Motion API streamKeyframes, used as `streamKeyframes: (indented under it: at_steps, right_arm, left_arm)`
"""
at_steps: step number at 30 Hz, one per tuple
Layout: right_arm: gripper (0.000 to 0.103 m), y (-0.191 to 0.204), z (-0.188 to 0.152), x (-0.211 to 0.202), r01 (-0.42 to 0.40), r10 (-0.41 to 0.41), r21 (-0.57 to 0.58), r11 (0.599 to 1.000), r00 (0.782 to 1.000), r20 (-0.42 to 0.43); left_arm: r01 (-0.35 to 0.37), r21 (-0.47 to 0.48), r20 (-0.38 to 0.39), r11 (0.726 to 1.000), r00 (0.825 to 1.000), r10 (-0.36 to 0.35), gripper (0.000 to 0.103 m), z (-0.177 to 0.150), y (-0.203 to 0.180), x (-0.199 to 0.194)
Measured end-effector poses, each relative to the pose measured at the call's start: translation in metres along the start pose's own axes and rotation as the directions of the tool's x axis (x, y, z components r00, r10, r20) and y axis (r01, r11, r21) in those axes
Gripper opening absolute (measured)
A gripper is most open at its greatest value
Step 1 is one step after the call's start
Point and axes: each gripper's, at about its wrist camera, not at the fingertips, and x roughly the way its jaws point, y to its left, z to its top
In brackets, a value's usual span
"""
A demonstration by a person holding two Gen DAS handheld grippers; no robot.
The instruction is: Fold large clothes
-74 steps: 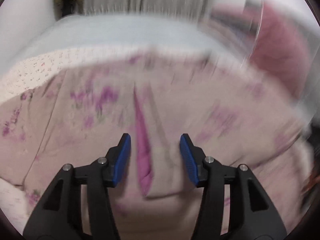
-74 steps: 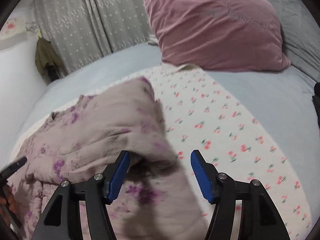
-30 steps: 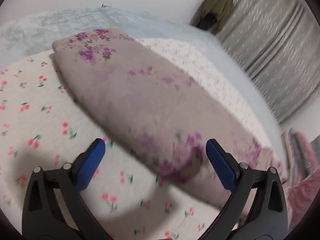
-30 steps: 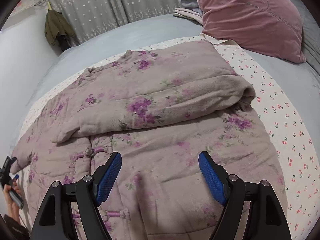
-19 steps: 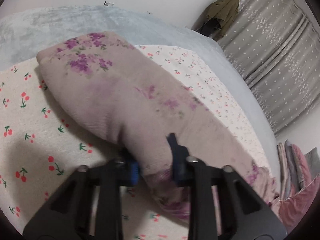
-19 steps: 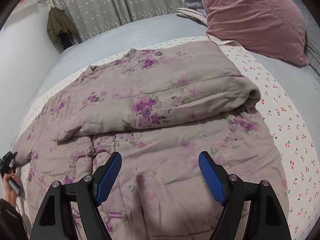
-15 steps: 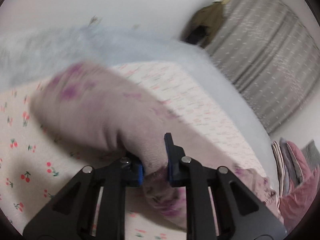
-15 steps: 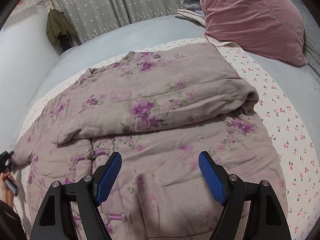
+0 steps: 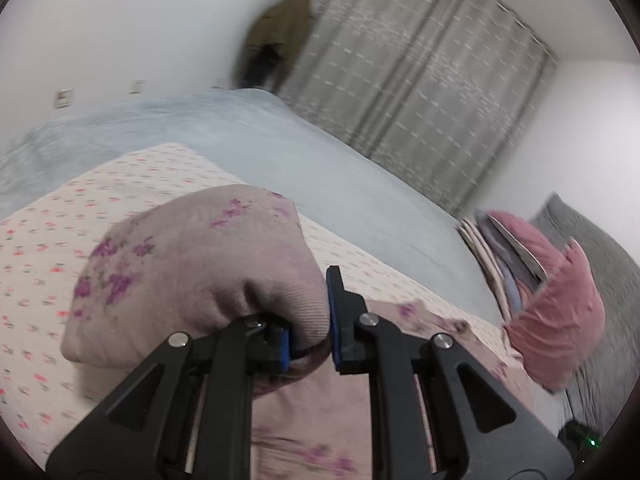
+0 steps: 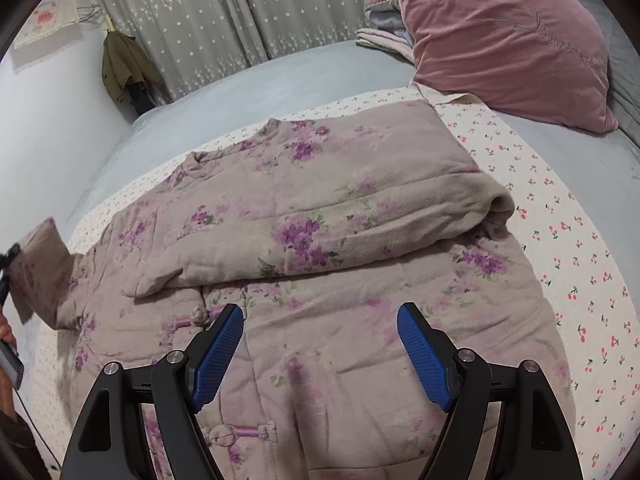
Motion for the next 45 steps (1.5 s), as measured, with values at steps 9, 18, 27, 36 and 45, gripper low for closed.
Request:
streamKeyframes:
  at_steps: [9, 18, 27, 36, 45]
  right_arm:
    - [0.08, -0.01, 0.004, -0.005, -0.007, 0.006, 0.03, 1.0, 1.0, 0.017]
    - [0.08, -0.007, 0.002, -0.007, -0.012, 0.011, 0.028, 1.0, 1.0, 0.026]
    - [0.08, -0.006, 0.002, -0.003, -0.01, 0.01, 0.013, 1.0, 1.0, 0.023]
    - [0.08, 0.015, 0.0, -0.015, -0.089, 0.094, -0.043, 0.995, 0.989, 0.113]
    - [0.08, 0.091, -0.02, -0.012, -0.106, 0.155, -0.302, 0.947, 0.978, 0.142]
  left_arm:
    - [0.178, 0.195, -0.138, 0.965, 0.979, -0.153, 0.016, -0.051, -0.107, 0.017]
    - [0.315, 0.326, -0.418, 0.891, 0.894, -0.163, 0.019, -0.157, -0.158, 0.072]
    - [0.405, 0.45, -0.486, 0.796, 0.859, -0.162, 0.076, -0.186, -0.167, 0.042]
    - [0.297, 0.459, -0.399, 0.837, 0.911, -0.105, 0.085, -0.177, -0.131, -0.002]
    - [0.133, 0.265, -0.36, 0.955, 0.932, -0.03, 0.085, -0.126, -0.044, 0.004]
